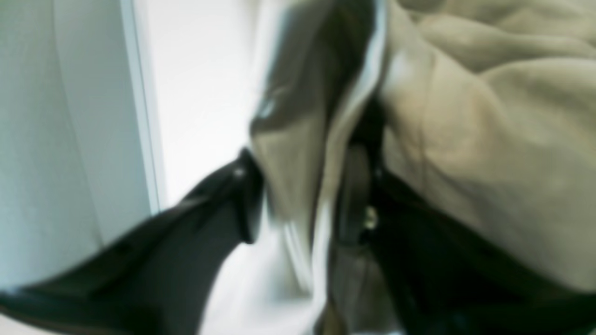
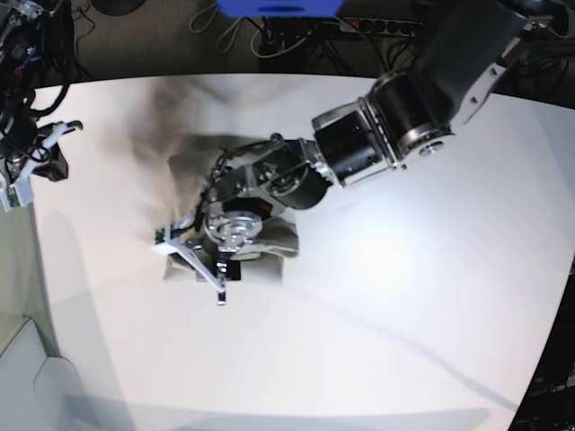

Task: Layout the t-shirt on the table in an organized manner, then fold the t-shirt properly
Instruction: 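Press the folded bundle flat with the left gripper, then tuck the bundle's edge with the right gripper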

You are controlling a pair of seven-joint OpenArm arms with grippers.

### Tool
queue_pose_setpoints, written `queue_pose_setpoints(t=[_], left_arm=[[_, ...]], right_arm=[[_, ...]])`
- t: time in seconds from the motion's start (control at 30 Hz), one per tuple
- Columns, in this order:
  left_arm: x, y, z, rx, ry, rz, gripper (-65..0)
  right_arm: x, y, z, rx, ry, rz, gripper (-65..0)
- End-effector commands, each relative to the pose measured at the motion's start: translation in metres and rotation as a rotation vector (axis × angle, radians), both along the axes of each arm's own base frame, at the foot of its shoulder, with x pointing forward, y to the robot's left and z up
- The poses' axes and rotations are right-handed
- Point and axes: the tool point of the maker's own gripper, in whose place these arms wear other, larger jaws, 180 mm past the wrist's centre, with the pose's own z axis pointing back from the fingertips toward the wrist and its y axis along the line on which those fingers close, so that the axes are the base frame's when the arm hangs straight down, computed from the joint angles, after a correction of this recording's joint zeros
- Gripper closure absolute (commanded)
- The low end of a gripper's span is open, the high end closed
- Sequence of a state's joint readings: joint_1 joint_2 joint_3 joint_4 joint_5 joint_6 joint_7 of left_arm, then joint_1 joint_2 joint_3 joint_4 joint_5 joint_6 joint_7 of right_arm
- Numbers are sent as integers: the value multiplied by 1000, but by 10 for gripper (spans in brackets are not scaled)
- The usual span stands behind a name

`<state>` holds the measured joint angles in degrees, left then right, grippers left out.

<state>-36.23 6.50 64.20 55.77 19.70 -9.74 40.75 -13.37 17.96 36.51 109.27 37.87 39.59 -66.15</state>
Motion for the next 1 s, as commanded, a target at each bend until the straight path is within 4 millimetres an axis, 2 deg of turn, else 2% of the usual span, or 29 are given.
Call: queue_pose_setpoints(t=[0.0, 0.1, 0.2, 0.27, 0.33, 0.43, 0.57, 0.6, 0.67, 0.8, 0.9, 0.97], left_arm=[[8, -11, 19, -4, -34, -37, -292], [-1, -11, 10, 43, 11, -84, -356], [-2, -12, 11, 37, 11, -87, -383], [-1, -5, 8, 38, 16, -75, -388], [7, -3, 24, -19, 3, -48, -388], [29, 10, 64, -153, -36, 32, -388], [50, 42, 106, -328, -73, 160, -388], [52, 50, 111, -363, -75, 192, -388], [62, 76, 118, -408, -68, 293, -388], [64, 149, 96, -491, 12, 566, -385], [49, 201, 72, -545, 54, 731, -369], [34, 236, 58, -552, 62, 824, -292]], right_arm=[[7, 1, 14, -13, -53, 23, 0], [7, 5, 14, -3, -59, 22, 0], [7, 6, 13, 0, -59, 21, 0], [6, 6, 13, 0, -58, 21, 0], [6, 6, 13, 0, -56, 21, 0], [6, 6, 12, 1, -56, 20, 0], [1, 8, 8, 9, -40, 19, 0], [1, 9, 7, 12, -40, 19, 0], [1, 9, 7, 12, -40, 19, 0], [0, 10, 7, 13, -38, 20, 0], [-1, 8, 6, 6, -33, 19, 0], [-2, 8, 5, 6, -29, 19, 0]])
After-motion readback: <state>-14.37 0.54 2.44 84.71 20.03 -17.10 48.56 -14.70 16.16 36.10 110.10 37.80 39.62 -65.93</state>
